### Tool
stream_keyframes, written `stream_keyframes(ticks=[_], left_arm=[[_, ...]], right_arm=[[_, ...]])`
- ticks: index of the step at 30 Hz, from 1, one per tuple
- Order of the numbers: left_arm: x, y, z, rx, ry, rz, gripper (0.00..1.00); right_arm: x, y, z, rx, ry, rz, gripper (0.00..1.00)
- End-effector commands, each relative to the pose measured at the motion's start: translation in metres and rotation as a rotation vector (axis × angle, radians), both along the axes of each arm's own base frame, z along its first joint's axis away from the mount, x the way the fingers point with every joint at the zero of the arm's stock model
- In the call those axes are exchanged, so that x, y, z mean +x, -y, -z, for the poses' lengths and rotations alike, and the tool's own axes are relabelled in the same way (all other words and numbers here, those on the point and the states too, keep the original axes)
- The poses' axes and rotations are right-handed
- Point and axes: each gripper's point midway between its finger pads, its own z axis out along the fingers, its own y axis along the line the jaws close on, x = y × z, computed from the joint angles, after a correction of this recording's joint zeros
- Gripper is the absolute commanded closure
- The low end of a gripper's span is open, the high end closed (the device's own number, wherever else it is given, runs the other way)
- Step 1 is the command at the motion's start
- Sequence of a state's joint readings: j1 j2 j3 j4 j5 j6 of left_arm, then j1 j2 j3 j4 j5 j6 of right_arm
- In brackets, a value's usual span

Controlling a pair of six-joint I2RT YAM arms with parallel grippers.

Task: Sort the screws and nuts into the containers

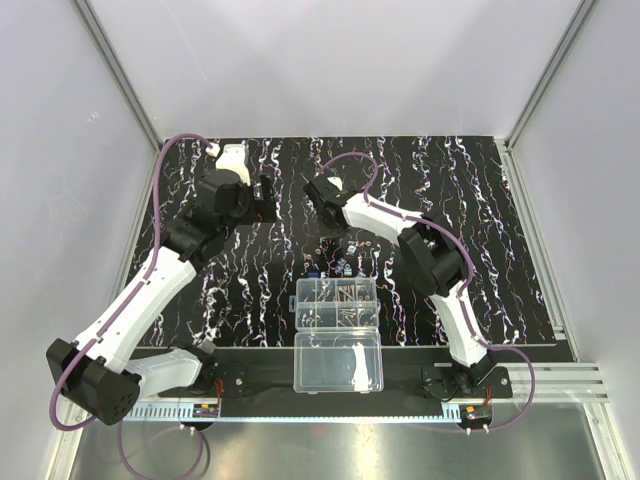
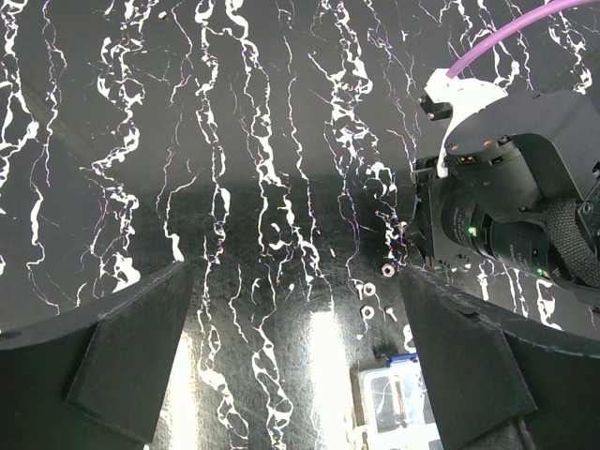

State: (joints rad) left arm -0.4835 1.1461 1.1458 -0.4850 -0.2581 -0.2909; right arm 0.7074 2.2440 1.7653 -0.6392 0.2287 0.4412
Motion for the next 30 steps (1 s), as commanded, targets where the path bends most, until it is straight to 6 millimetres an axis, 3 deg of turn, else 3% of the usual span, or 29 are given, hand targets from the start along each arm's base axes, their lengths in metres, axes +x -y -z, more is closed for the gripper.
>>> stream_keyframes(ticks=[1, 7, 13, 19, 24, 30], left_arm=[[0.004, -0.002, -0.022, -0.006, 0.061, -0.015, 0.01], [0.003, -0.002, -0.022, -0.005, 0.06, -0.011, 0.01], [0.003, -0.002, -0.022, -0.006, 0.06, -0.013, 0.01], [0.003, -0.002, -0.022, -0.005, 0.058, -0.013, 0.01], [0.003, -0.001, -0.023, -0.007, 0.061, -0.01, 0.01], [0.003, -0.001, -0.023, -0.009, 0.06, -0.01, 0.01]], right_arm=[[0.007, 0.01, 0.007, -0.033, 0.019, 0.027, 0.85], [0.006, 0.01, 0.001, -0.026, 0.025, 0.019, 0.88], [0.001, 0.01, 0.016, -0.034, -0.019, 0.015, 0.78], [-0.002, 0.014, 0.023, -0.056, -0.032, 0.018, 0.76], [-0.004, 0.017, 0.021, -0.066, -0.03, 0.014, 0.99], [-0.005, 0.012, -0.02, 0.007, 0.035, -0.035, 1.0]])
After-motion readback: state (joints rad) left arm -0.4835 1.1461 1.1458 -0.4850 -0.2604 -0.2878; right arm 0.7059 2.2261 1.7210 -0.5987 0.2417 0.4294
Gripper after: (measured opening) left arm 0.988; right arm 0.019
